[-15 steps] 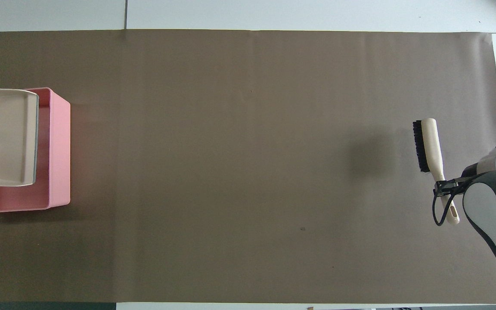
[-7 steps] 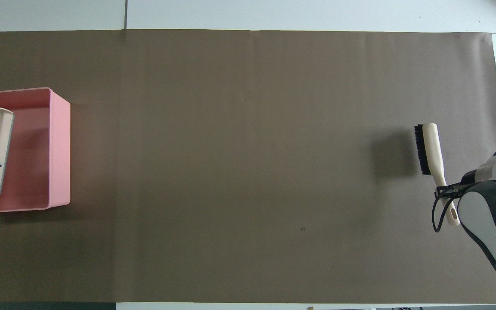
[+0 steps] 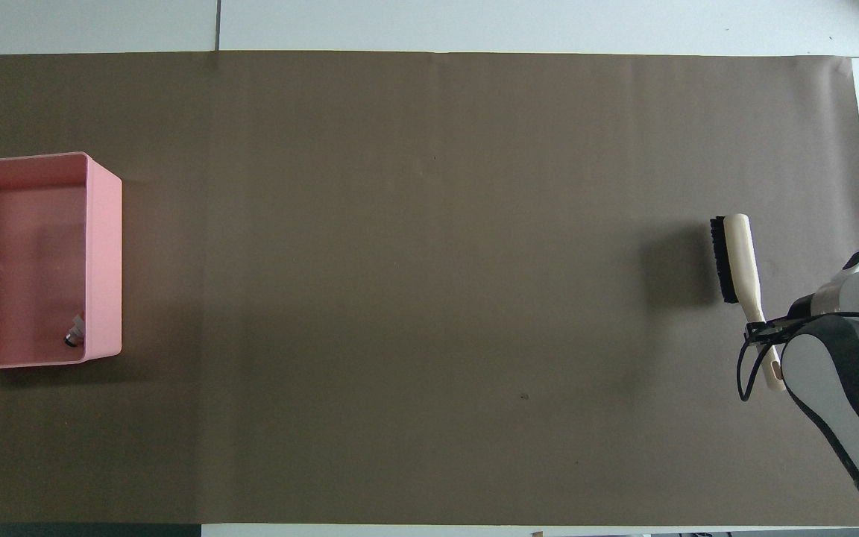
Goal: Clean e-waste and dump in bin
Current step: 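Tip the dustpan with the left gripper to dump the parts into the bin, then lower the dustpan with the left gripper while the right gripper releases the brush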
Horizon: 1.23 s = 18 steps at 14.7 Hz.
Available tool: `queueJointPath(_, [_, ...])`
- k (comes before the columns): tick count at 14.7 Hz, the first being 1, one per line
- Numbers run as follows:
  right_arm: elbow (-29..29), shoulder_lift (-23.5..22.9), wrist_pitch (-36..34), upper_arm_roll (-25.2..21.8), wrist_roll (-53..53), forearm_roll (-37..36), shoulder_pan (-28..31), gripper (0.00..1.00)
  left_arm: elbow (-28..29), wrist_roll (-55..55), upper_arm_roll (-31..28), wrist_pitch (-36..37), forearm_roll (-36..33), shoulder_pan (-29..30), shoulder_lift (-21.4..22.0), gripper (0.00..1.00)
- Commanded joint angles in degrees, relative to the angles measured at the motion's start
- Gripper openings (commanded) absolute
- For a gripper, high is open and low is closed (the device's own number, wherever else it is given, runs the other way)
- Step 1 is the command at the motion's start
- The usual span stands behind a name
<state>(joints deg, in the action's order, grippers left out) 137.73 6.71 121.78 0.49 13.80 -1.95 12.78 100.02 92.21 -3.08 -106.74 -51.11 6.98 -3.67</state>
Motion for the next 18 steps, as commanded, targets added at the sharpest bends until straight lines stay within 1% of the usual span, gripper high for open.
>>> queueJointPath(1, [1.31,0.67,1.44,0.21,-1.58,-0.95,0.05,0.0,-2.81,-0.46,0.35,7.4,-0.92,-3.19,1.74,0.0])
queueJointPath(2, [1.58,0.59,1.7,0.21,-1.23,-0.95,0.05,0.0,-2.82,-0.19,0.53,9.08,-0.66,-4.51,2.09,0.0])
queueJointPath(3, [2.1,0.41,2.58,0.21,-1.14,-0.95,-0.04,0.01,-2.73,-0.19,0.7,10.14,1.78,-6.44,2.35,0.01])
queueJointPath(4, [2.11,0.32,2.41,0.3,-1.05,-0.95,-0.04,0.02,-2.64,-0.19,0.62,10.84,5.2,-7.5,2.44,0.02])
queueJointPath(5, [2.19,0.32,2.5,0.21,-1.05,-0.95,-0.39,0.06,-2.55,-0.19,0.7,11.2,9.06,-7.94,2.53,0.02])
queueJointPath(6, [2.11,0.32,2.32,0.21,-1.05,-0.95,-0.74,0.22,-2.12,-0.1,0.79,10.85,12.84,-8.12,2.97,0.02])
queueJointPath(8, [1.93,0.32,1.62,0.3,-1.05,-0.95,-0.74,0.79,1.65,-0.45,0.79,8.93,20.58,-9.79,4.81,0.02])
queueJointPath(9, [1.5,0.32,1.1,0.3,-1.05,-0.95,-0.83,1.0,3.06,-0.63,0.79,7.87,23.05,-10.93,4.99,0.02])
queueJointPath(10, [0.62,0.32,0.83,0.47,-1.4,-0.95,-1.44,1.0,4.38,-0.72,0.79,7.69,24.55,-13.29,5.08,0.02])
queueJointPath(12, [-3.5,0.41,-1.36,0.47,-1.84,-0.51,-4.25,1.0,7.1,-1.76,0.7,7.08,27.02,-17.51,5.25,0.02])
queueJointPath(14, [-8.07,0.85,-3.12,0.47,-1.67,-0.51,-6.27,1.0,10.7,-6.49,0.79,4.63,28.87,-21.02,5.34,0.0])
queueJointPath(16, [-11.94,1.46,-4.09,0.56,-1.67,-0.51,-6.46,1.0,15.44,-12.38,0.7,1.38,28.88,-24.81,5.34,0.0])
queueJointPath(18, [-14.67,2.08,-3.65,0.3,-1.14,-1.03,-6.02,1.0,18.79,-16.96,0.7,-1.35,28.88,-27.62,5.0,0.0])
